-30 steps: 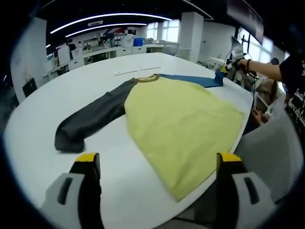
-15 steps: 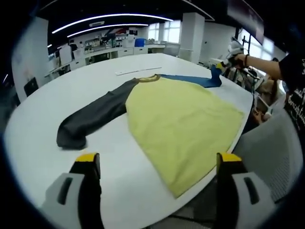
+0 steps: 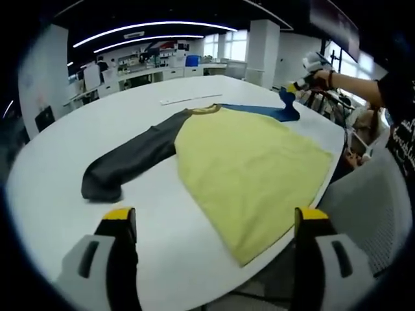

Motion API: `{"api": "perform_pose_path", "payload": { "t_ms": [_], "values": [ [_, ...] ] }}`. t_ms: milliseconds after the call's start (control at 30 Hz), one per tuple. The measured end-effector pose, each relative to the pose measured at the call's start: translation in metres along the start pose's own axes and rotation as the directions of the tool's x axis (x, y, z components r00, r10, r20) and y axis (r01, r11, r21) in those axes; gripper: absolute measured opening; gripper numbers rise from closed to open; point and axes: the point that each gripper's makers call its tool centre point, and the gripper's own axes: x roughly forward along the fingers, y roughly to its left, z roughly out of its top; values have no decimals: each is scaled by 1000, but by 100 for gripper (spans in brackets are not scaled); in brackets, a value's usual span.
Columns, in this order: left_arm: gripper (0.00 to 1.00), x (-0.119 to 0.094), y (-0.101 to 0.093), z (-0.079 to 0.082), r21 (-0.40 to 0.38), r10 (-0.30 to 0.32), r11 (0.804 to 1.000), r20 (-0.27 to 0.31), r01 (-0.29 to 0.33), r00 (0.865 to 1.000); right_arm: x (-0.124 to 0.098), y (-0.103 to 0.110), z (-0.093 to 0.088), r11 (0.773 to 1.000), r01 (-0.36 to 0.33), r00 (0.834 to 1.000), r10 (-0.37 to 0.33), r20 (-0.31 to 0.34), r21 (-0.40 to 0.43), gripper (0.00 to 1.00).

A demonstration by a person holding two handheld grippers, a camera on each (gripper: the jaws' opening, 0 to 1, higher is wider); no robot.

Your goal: Fold the garment on the visible template until the final outline fits inside the template.

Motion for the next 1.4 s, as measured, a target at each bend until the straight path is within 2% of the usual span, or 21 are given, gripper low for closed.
{"api": "perform_pose_path", "payload": {
  "t_ms": [100, 433, 500, 633, 967, 1033, 1400],
  "values": [
    [98, 0, -1, 0, -1, -6, 1000, 2, 6, 1000, 0, 15, 1, 1000, -12, 1000, 12, -3, -10, 0],
    [97, 2, -3, 0, -13, -16, 1000, 8, 16, 1000, 10, 45, 7, 997, -57, 998, 56, -20, -46, 0],
    [97, 3, -3, 1, -16, -21, 1000, 9, 21, 1000, 8, 57, 6, 997, -67, 998, 66, -20, -47, 0],
    [96, 4, -3, -1, -16, -22, 1000, 2, 22, 1000, 19, 65, 13, 994, -93, 995, 91, -26, -58, 0],
    [96, 4, -1, -1, -32, -17, 999, 11, 18, 1000, 30, 103, 22, 986, -154, 987, 151, -45, -64, 0],
    [96, 4, -1, -2, -24, -17, 1000, 9, 17, 1000, 25, 114, 19, 985, -160, 986, 157, -50, -69, 0],
    [96, 3, -5, -2, -8, -37, 999, 13, 37, 999, 35, 144, 26, 973, -210, 976, 203, -72, -100, 0]
  ]
}}
